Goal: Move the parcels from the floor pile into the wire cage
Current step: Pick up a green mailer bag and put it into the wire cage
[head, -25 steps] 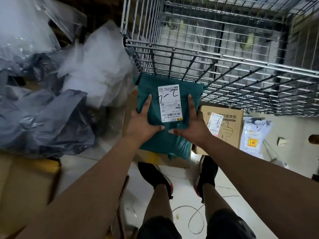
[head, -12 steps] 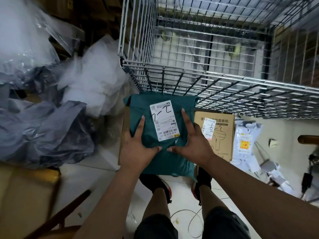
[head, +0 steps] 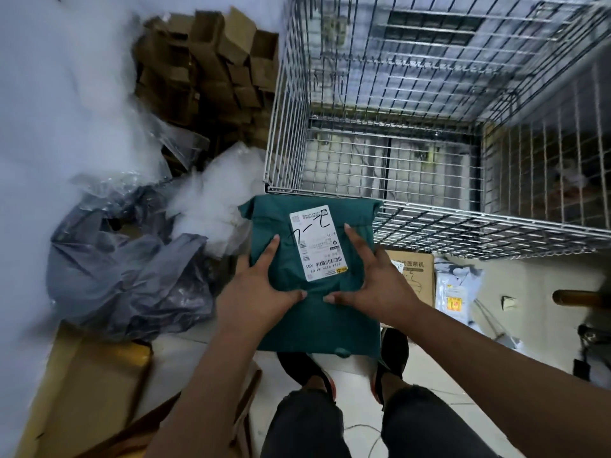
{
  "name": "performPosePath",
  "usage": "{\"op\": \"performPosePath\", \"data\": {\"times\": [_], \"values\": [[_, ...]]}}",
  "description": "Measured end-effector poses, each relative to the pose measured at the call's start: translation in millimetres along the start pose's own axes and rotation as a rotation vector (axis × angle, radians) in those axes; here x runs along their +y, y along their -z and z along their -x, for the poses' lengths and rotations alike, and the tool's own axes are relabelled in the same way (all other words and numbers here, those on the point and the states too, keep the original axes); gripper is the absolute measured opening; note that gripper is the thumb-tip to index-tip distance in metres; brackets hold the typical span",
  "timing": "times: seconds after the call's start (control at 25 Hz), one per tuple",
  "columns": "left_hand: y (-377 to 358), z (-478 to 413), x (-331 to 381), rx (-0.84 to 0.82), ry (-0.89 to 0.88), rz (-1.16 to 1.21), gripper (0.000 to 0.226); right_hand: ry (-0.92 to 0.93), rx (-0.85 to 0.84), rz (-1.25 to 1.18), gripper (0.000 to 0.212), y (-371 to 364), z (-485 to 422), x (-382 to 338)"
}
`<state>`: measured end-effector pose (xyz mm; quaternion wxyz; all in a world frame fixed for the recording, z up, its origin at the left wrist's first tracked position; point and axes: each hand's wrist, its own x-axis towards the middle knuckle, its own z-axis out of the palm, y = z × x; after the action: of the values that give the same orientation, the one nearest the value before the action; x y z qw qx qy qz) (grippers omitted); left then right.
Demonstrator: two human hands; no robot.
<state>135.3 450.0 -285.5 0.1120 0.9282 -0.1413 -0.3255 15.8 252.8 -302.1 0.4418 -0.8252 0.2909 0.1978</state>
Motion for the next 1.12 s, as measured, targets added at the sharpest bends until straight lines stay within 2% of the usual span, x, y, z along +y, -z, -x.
{"op": "performPosePath", "data": {"times": [0.28,0.56,0.68,0.88,1.12], "values": [[51,43,26,0.115,-0.097,0.026,0.111,0.034,0.079,0.027,0.130,49,47,-38],[110,26,65,0.212,-0.253,0.073,0.110,0.070,0.179,0.073,0.132,115,46,-82],[130,-2,84,0.238,-0.325,0.090,0.106,0.070,0.208,0.057,0.134,140,21,-85],[144,-67,128,0.212,-0.343,0.100,0.105,0.076,0.244,0.059,0.137,187,-43,-76],[126,-167,171,0.228,-0.340,0.169,0.105,0.109,0.255,0.090,0.135,231,-152,-47]]}}
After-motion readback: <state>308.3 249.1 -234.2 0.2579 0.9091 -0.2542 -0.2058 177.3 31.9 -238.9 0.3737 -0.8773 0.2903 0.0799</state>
